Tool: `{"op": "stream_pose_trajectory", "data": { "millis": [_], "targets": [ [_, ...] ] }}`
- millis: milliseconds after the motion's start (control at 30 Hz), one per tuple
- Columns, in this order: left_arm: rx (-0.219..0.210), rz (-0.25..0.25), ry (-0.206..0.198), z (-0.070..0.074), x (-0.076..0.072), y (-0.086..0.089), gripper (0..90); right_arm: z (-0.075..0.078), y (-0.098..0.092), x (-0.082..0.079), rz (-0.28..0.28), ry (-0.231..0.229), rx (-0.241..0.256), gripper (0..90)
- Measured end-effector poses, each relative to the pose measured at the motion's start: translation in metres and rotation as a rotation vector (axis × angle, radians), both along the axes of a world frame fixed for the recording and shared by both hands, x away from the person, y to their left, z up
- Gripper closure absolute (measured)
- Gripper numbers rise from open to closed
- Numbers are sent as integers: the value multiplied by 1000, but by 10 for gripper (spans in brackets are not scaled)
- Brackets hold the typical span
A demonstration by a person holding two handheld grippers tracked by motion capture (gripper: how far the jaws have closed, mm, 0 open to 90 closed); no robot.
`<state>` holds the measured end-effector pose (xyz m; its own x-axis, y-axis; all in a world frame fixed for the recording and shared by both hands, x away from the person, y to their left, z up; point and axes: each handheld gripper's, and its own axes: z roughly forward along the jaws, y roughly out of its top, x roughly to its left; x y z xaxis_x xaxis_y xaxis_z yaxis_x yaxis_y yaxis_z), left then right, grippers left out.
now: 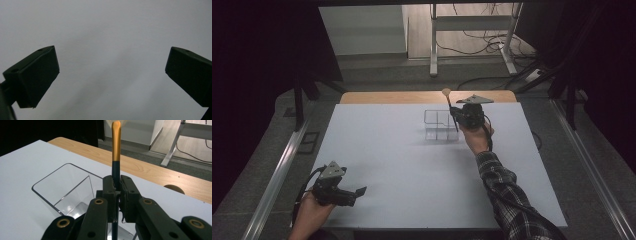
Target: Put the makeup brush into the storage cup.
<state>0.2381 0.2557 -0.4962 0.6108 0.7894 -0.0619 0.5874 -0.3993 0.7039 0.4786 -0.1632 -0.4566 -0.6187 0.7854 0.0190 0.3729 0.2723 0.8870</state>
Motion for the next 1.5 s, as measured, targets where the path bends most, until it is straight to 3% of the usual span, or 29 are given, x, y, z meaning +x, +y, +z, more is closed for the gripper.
{"op": "stream_pose_trajectory", "data": {
  "millis": [167, 300, 467, 733, 767, 1033, 1300, 1500],
  "targets": [
    [3, -1, 0, 0, 0, 0, 0, 2, -1, -2, -1, -7, 1, 808],
    [4, -2, 1, 0, 0, -1, 0, 5, -1, -3, 5, -4, 19, 660],
    [5, -2, 1, 0, 0, -1, 0, 6, 1, -3, -6, 3, -11, 467],
    [0, -1, -1, 0, 0, 0, 0, 5, 0, 1, -14, 22, -19, 315],
    [-2, 0, -1, 0, 0, 0, 0, 5, 0, 1, -21, 21, -18, 259],
    [-2, 0, -1, 1, 0, 0, 0, 4, 0, 3, -18, 56, -14, 156],
    [-1, -1, 0, 0, 0, 0, 0, 2, 3, 2, -9, 70, -42, 24],
    [0, -1, 1, 0, 0, 0, 0, 3, 3, 0, 2, 80, -48, 6]
  ]
}}
